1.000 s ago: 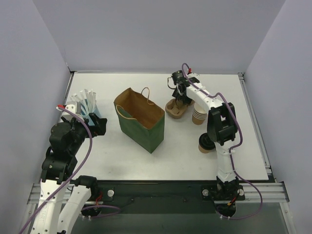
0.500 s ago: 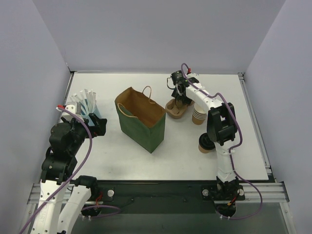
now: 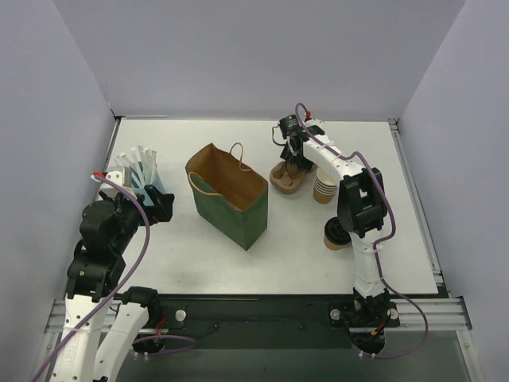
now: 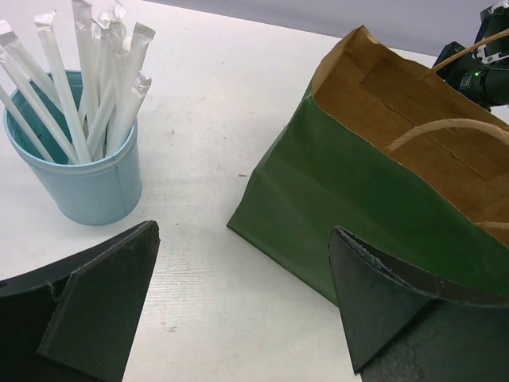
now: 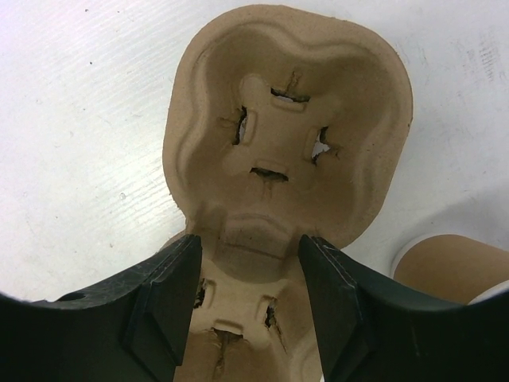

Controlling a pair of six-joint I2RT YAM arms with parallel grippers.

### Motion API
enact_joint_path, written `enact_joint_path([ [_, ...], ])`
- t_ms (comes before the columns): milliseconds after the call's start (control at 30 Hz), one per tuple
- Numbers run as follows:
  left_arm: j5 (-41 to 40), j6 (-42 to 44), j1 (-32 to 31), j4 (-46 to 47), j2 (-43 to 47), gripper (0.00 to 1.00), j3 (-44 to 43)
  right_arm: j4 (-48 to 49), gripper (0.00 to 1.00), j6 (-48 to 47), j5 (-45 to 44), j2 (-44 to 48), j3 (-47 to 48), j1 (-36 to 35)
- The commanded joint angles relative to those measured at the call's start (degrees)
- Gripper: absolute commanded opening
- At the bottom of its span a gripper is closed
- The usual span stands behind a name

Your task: Pack the takeout coffee

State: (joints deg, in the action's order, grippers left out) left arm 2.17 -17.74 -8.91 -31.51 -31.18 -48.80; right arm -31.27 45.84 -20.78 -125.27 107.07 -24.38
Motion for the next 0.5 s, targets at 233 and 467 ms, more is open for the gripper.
enact_joint_path([
  [233,-0.15,0.69,-0.06,0.48,-0.02,0.97,-2.62,-3.98,0.56,-0.05,-2.34,-0.50,2.53,-0.05],
  [467,-0.07,0.51,-0.06,0.66,-0.11,0.98,-3.06,-3.98,0.52,0.21,-1.99,-1.64,2.80,0.04],
])
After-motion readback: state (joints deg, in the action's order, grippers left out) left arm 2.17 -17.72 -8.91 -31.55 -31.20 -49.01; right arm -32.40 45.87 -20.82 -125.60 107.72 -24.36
